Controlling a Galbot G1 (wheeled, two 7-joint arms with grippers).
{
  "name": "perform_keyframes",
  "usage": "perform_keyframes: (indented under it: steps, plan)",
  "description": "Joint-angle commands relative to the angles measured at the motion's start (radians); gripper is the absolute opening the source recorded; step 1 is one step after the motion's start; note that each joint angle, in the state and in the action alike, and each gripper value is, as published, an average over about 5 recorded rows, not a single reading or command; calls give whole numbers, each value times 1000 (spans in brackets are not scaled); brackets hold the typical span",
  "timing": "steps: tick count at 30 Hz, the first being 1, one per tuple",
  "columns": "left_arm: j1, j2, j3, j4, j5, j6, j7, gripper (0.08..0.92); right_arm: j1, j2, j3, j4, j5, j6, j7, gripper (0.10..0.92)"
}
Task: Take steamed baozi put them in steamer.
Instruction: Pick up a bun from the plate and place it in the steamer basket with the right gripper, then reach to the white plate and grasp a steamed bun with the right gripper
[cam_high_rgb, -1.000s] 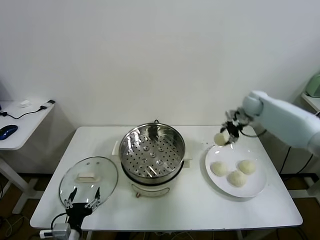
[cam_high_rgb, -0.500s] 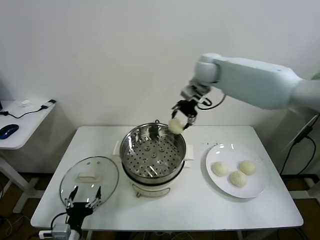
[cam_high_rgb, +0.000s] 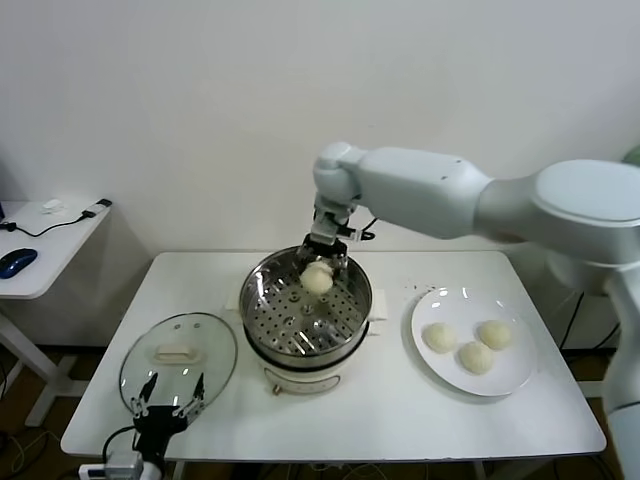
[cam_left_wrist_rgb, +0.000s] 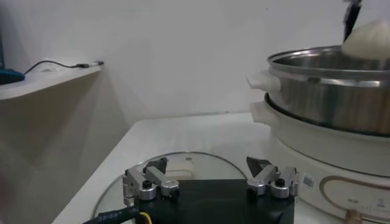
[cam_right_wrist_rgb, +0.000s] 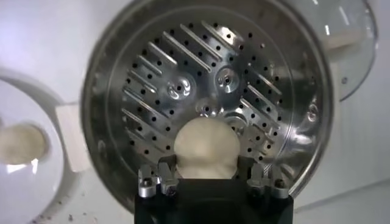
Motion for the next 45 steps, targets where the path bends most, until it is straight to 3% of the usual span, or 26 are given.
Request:
perform_keyframes:
  steps: [1,11,16,24,29,32,38,45]
  plan:
    - [-1,-1,1,4,2,-3,-1,823,-120,74,71,-177,-185,74,43,662]
    - [-19,-3,-2,18,-1,-2,-8,823,-137,115,90,-262,-167,96,61,699]
    - [-27,-3,-3,22,-4,1,-8,823,-106,100,52,-227,-59,96,38,805]
    - [-30,-5,-3,17,-5,6,-5,823,71,-22,-19,-49,212,54,-37,823]
    - [-29,-5,-3,13,-5,8,-3,823,261,-187,-174,147,527,-107,-70,823]
    - [-29,-5,-3,12,-5,9,-3,823,353,-308,-281,245,637,-238,-64,822]
    - [-29,1,-5,12,-7,9,-3,823,458,-560,-471,402,657,-488,-2,823]
    - [-36,1,-4,16,-11,12,-3,823,340,-742,-516,488,627,-714,113,823]
